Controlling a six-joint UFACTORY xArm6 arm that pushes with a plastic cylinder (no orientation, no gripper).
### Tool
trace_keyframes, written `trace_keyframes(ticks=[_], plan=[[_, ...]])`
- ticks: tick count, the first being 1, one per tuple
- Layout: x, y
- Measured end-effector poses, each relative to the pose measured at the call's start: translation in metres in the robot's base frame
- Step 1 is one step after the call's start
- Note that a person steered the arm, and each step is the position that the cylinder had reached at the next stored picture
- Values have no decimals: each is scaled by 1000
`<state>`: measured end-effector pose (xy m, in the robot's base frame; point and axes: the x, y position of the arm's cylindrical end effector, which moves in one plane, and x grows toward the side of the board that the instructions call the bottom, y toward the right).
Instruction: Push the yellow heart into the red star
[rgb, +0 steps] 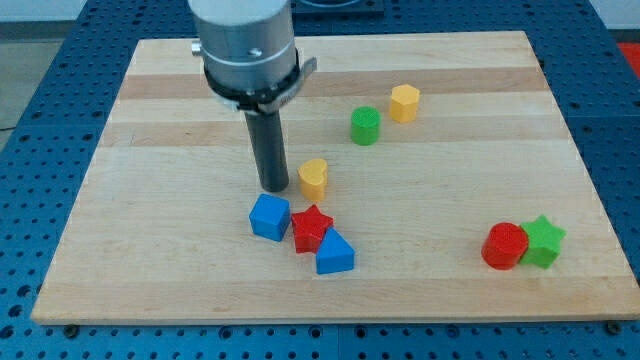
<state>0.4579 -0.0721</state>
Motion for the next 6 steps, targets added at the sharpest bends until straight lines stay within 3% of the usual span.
trace_keyframes(ticks=[1,2,4,5,6], plan=[[-16,13],[-12,70],[39,86],[33,86],[-18,87]])
